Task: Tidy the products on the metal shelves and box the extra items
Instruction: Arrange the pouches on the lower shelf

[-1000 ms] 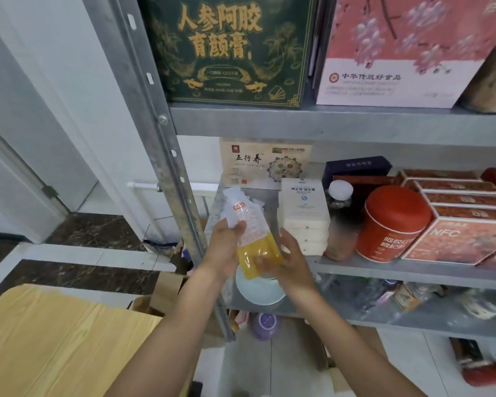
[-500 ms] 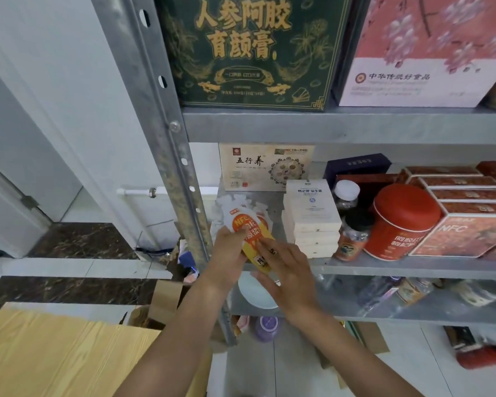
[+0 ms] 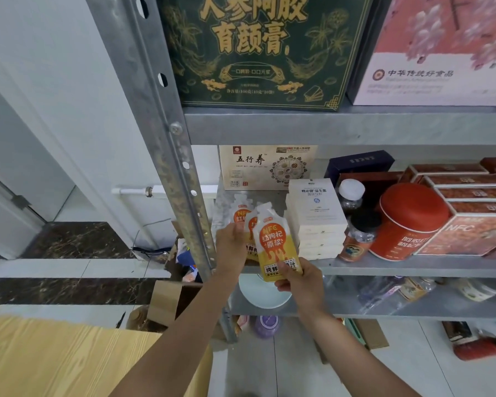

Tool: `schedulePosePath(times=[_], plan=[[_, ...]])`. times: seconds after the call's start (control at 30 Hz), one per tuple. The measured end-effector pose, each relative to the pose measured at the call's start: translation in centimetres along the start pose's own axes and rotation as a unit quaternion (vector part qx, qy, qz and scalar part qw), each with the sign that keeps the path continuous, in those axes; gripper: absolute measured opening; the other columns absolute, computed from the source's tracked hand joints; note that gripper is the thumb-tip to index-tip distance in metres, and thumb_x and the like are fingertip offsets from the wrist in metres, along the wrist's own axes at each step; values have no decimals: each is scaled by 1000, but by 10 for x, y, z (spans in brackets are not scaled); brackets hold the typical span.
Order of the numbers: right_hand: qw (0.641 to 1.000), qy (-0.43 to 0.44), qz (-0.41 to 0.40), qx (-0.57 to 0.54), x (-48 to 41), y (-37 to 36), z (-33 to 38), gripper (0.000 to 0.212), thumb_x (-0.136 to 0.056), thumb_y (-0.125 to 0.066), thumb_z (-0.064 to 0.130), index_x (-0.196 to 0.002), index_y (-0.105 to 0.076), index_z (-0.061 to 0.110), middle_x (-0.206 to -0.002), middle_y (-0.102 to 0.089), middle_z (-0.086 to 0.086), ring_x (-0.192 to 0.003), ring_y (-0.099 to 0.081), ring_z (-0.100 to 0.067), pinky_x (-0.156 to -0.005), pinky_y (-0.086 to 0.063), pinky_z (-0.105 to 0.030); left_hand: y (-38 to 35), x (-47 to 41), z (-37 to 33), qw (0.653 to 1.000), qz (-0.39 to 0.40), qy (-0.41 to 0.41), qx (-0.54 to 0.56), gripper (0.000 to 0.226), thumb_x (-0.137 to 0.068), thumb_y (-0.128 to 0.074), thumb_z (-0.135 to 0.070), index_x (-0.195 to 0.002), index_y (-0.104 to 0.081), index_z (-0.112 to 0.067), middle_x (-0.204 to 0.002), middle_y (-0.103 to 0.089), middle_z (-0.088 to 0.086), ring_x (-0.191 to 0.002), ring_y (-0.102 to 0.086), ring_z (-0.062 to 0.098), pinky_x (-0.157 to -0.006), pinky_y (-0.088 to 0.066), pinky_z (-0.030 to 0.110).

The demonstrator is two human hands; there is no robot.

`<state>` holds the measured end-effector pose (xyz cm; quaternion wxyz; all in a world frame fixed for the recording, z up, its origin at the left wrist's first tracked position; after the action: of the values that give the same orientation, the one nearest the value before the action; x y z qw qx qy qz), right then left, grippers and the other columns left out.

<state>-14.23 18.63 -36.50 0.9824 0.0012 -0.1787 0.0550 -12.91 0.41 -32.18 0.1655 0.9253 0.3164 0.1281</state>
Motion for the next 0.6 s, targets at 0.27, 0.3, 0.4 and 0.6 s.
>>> schedulePosePath(times=[0.27, 0.3, 0.4, 0.6], plan=[[998, 7, -64, 13, -4, 5, -11, 9, -89, -69, 27, -86, -61, 24, -70, -68, 9, -46, -66, -8, -42, -48, -13, -25, -29, 32, 968, -7, 106, -226, 104, -78, -75, -50, -150, -10, -13, -153, -11, 17, -143, -12, 36, -115, -23, 50], [998, 10, -67, 16, -4, 5, -11, 9, -89, -69, 27, -86, -60, 24, -71, -68, 9, -46, -65, -8, -42, -48, -13, -25, -31, 31, 961, -13, 106, -254, 102, -77, -75, -53, -148, -14, -12, -149, -18, 18, -140, -18, 36, -114, -25, 47], [997, 14, -68, 15, -4, 5, -12, 10, -89, -68, 26, -83, -60, 27, -68, -68, 12, -47, -66, -9, -42, -48, -14, -23, -39, 30, 960, -14, 148, -237, 93, -71, -82, -48, -138, -28, -11, -142, -30, 20, -134, -30, 36, -108, -34, 46], [998, 15, -58, 8, -5, 5, -13, 12, -91, -66, 22, -81, -60, 27, -58, -67, 15, -47, -66, -11, -43, -52, -17, -20, -38, 26, 982, -15, 159, -105, 75, -73, -85, -26, -124, -34, -7, -124, -56, 15, -114, -58, 32, -83, -51, 39]])
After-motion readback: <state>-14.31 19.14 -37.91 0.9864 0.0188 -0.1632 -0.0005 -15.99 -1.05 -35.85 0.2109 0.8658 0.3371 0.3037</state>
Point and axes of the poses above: each hand's wrist, its own x-axis away from the middle knuckle, its own y-axis out of the back of the hand, z = x × y, the point moved 7 cm from there along -x, towards the middle knuckle
